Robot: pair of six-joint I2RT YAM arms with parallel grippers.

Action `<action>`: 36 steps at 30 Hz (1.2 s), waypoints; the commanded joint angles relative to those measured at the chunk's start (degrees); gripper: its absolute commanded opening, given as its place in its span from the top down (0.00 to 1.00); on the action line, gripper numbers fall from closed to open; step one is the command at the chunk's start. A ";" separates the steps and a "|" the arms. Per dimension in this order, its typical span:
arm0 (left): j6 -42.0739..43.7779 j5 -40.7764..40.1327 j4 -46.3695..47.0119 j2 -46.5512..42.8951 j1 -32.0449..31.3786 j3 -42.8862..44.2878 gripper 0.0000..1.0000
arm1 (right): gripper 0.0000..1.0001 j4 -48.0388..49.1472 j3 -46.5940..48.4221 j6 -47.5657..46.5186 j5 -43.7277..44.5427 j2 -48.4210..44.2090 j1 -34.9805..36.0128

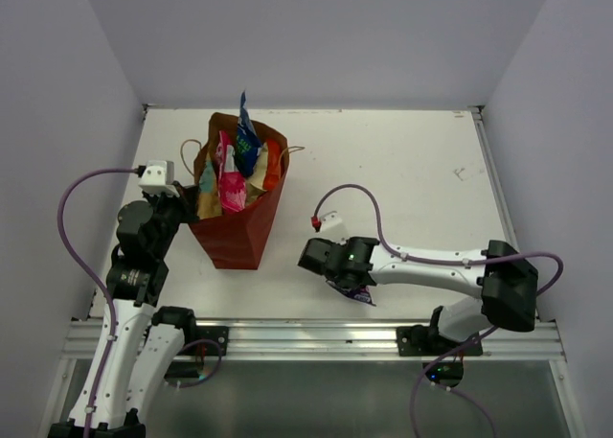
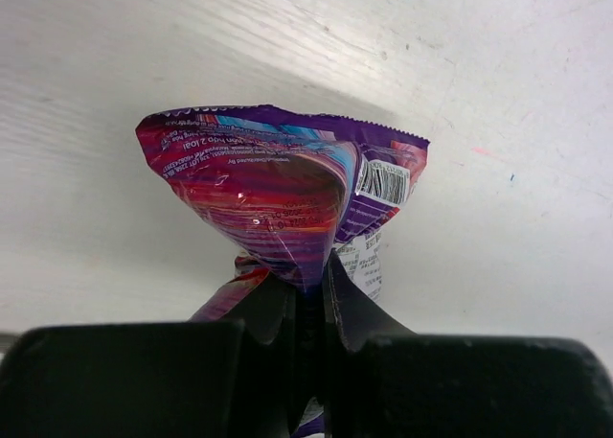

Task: Place the snacks into the paper bag

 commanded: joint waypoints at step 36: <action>1.46 1.54 2.22 -0.83 -1.38 0.11 1.00 | 1.00 24.85 70.04 -34.74 -11.06 27.91 -8.33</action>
